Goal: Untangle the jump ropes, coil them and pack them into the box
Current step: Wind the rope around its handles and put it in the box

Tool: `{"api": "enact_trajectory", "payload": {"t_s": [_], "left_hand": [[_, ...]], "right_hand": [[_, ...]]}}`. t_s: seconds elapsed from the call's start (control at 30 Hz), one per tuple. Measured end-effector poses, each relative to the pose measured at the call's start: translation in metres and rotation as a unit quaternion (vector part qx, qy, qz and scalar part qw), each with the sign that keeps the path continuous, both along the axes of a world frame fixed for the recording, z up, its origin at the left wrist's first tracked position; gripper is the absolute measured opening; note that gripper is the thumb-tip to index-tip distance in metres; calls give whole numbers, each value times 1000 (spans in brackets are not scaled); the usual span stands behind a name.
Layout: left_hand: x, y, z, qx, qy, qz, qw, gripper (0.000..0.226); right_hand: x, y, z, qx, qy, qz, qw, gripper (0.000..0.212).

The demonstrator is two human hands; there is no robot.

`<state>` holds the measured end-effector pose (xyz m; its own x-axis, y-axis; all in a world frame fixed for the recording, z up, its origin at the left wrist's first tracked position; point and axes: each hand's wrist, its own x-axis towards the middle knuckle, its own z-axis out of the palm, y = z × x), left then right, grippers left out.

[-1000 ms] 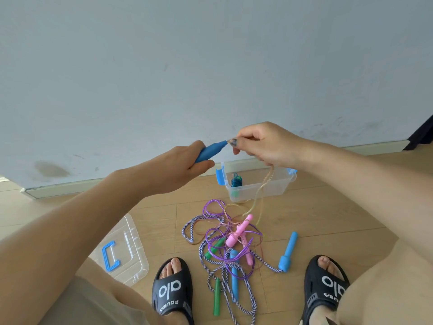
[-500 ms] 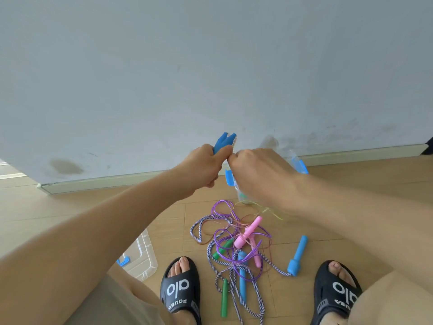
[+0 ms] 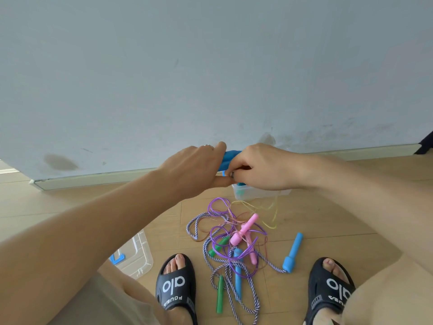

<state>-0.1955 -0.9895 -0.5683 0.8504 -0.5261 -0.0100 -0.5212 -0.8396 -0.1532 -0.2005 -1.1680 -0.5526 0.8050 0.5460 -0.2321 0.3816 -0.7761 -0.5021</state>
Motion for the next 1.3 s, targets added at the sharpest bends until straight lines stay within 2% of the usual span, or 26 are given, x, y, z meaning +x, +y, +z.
{"api": "enact_trajectory", "payload": {"t_s": [0.1,0.17,0.37,0.5,0.6,0.67,0.77,0.93,0.97,1.07,1.1,1.13,1.2,1.3], "left_hand": [[-1,1,-6,36,-77,-55,995,60],[-4,1,-6,34,-90,-76,992,66],[-5,4,5,17,-37,-85,996,66],[-5,5,8,29,-25,-102,994,67],[-7,1,7,41,16,-111,993,60],[-11,-2,7,18,50,-103,993,49],[-12,-1,9,-94,130,-69,985,43],[-14,0,19,-278,188,-39,941,40],[-15,0,20,-329,216,-22,919,40],[-13,-3,20,-499,334,24,799,39],[-11,-3,20,-532,350,46,770,38],[-9,-3,20,-550,353,69,754,38],[-4,-2,20,-556,346,106,748,40],[8,4,14,-557,322,174,745,43]], "right_hand": [[1,-2,1,10,23,-20,999,25],[0,-3,3,7,17,-20,1000,27],[-5,-6,15,17,16,-6,1000,25],[-6,-8,16,-8,-28,23,999,25],[-1,-11,16,-6,-81,35,996,26],[3,-14,17,35,-59,31,997,23],[9,-20,17,134,37,-11,990,23],[23,-25,10,294,146,-123,937,31],[23,-21,8,315,152,-143,926,34],[22,-9,1,350,151,-212,900,37],[21,-6,-1,345,148,-235,896,35],[20,-4,-3,337,143,-253,896,31],[15,0,-7,320,112,-267,902,34],[2,7,-11,247,10,-237,940,39]]}}
